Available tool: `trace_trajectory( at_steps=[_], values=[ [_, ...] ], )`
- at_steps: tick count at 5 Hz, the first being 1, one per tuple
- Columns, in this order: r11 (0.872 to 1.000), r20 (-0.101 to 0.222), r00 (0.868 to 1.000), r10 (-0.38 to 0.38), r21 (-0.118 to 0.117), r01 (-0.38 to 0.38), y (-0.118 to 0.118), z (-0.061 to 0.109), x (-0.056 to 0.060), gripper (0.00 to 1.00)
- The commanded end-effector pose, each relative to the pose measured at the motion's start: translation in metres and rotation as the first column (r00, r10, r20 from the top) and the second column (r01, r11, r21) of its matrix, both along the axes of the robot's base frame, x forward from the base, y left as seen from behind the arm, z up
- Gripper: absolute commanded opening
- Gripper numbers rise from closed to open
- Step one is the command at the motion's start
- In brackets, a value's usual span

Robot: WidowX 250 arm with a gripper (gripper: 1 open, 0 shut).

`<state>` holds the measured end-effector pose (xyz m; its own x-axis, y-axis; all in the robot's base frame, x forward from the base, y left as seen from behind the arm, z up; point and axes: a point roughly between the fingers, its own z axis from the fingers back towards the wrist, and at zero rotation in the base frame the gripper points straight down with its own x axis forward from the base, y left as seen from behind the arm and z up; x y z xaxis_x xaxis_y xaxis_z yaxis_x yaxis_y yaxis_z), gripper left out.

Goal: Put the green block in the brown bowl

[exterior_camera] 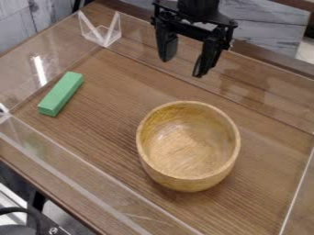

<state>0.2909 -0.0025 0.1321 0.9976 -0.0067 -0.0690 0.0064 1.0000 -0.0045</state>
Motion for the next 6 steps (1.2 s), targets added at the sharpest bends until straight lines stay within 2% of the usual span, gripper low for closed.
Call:
trace_trajectory(
  at_steps=[1, 2, 3, 4, 5, 6],
  values=[
    [0.999, -0.001, 0.999, 0.043, 0.0, -0.043, 0.027, -0.004, -0.01, 1.0],
    [0.995, -0.004, 0.995, 0.102, 0.0, -0.102, 0.064, -0.013, -0.025, 1.0],
    [0.993, 0.057, 0.991, 0.121, 0.005, -0.121, 0.114, -0.021, -0.056, 1.0],
    [0.993, 0.139, 0.983, 0.119, 0.007, -0.121, 0.164, -0.025, -0.081, 1.0],
    [0.996, 0.233, 0.968, 0.091, -0.001, -0.094, 0.21, -0.029, -0.1, 1.0],
    [0.993, 0.268, 0.957, 0.112, -0.003, -0.115, 0.215, -0.025, -0.09, 1.0]
  ],
)
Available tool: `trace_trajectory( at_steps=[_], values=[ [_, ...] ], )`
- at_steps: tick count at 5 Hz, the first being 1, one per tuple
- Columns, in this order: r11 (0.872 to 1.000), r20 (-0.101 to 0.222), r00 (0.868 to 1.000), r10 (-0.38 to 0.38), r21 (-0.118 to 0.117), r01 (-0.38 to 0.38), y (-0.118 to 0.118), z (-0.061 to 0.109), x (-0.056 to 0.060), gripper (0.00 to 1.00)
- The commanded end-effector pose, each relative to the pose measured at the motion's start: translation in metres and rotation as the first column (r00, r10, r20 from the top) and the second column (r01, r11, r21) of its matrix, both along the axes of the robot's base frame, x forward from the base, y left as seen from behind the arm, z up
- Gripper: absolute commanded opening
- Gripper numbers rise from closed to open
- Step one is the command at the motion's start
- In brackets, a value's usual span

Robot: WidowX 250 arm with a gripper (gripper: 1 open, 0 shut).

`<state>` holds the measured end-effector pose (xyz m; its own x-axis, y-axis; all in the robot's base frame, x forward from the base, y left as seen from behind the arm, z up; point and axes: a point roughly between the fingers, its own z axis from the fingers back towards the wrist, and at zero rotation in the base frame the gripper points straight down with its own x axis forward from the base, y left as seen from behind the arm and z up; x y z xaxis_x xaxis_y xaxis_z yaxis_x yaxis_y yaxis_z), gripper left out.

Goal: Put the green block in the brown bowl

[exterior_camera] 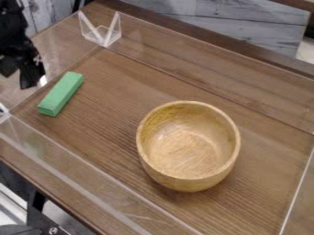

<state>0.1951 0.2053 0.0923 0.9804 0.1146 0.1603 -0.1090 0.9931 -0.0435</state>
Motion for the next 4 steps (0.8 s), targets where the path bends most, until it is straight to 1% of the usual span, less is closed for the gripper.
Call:
trace_trajectory(
  at_steps=[1, 4],
  values=[
    [0.999, 0.051, 0.999, 0.015, 0.031, -0.017, 0.003, 0.006, 0.013, 1.0],
    [0.999, 0.066, 0.997, 0.048, 0.0, -0.048, -0.015, -0.015, 0.029, 1.0]
  ],
)
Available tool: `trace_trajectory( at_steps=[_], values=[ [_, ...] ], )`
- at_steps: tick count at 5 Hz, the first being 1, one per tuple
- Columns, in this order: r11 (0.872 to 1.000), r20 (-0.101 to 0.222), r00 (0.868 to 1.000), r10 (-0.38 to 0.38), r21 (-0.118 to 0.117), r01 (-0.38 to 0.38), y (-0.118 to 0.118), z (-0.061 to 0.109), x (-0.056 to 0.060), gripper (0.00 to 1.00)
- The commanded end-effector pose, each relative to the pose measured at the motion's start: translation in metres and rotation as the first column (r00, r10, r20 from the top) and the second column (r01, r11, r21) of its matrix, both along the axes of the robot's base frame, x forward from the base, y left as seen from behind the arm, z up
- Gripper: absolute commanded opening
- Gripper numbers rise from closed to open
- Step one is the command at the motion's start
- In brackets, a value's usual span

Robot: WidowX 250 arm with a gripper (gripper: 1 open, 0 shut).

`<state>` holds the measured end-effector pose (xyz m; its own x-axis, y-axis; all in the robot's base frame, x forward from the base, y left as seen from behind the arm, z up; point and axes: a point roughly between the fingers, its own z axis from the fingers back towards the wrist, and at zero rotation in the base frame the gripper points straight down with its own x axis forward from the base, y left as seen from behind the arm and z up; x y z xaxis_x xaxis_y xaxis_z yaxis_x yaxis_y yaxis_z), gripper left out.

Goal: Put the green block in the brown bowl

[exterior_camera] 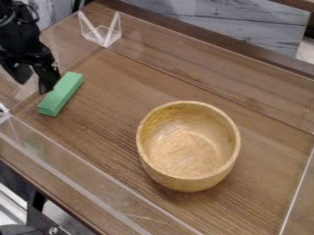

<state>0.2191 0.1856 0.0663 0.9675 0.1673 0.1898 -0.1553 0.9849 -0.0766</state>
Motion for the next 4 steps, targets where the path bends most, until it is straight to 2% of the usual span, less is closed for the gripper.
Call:
trace_trajectory(
  at_steps=[1, 4],
  values=[
    [1.0, 0.032, 0.999, 0.007, 0.024, -0.008, 0.0, 0.005, 0.01, 1.0],
    [0.999, 0.022, 0.999, 0.033, -0.001, -0.033, -0.006, -0.008, 0.022, 1.0]
  ],
)
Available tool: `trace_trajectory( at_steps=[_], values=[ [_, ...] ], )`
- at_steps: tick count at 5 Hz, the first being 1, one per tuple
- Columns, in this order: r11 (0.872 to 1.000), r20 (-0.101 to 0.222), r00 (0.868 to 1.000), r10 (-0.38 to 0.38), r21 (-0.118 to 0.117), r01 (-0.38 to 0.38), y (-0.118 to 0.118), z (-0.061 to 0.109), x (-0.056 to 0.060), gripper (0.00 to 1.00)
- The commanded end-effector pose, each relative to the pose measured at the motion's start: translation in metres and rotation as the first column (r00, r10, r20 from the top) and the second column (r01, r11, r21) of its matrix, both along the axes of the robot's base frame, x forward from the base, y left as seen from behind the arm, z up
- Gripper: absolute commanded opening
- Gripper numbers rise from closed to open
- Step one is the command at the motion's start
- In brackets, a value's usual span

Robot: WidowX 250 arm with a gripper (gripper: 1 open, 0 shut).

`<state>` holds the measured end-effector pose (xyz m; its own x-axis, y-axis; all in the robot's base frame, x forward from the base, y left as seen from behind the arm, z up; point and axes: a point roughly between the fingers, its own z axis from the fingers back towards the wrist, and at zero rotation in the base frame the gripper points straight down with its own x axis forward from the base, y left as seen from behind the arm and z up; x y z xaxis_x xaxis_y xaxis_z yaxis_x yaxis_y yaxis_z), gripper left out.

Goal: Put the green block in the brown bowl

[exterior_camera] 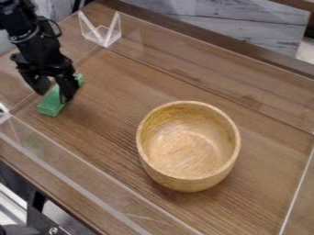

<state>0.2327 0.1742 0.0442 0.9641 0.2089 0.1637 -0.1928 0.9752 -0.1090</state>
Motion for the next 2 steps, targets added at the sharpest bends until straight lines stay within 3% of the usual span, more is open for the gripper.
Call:
trace_trajectory(
  at_steps=[1, 2],
  values=[
    [1.0, 0.034, 0.999, 0.005, 0.031, -0.006, 0.0058, 0.0119, 0.0108, 1.0],
    [1.0, 0.025, 1.0, 0.012, 0.024, -0.013, 0.0061, 0.0121, 0.0129, 1.0]
  ],
)
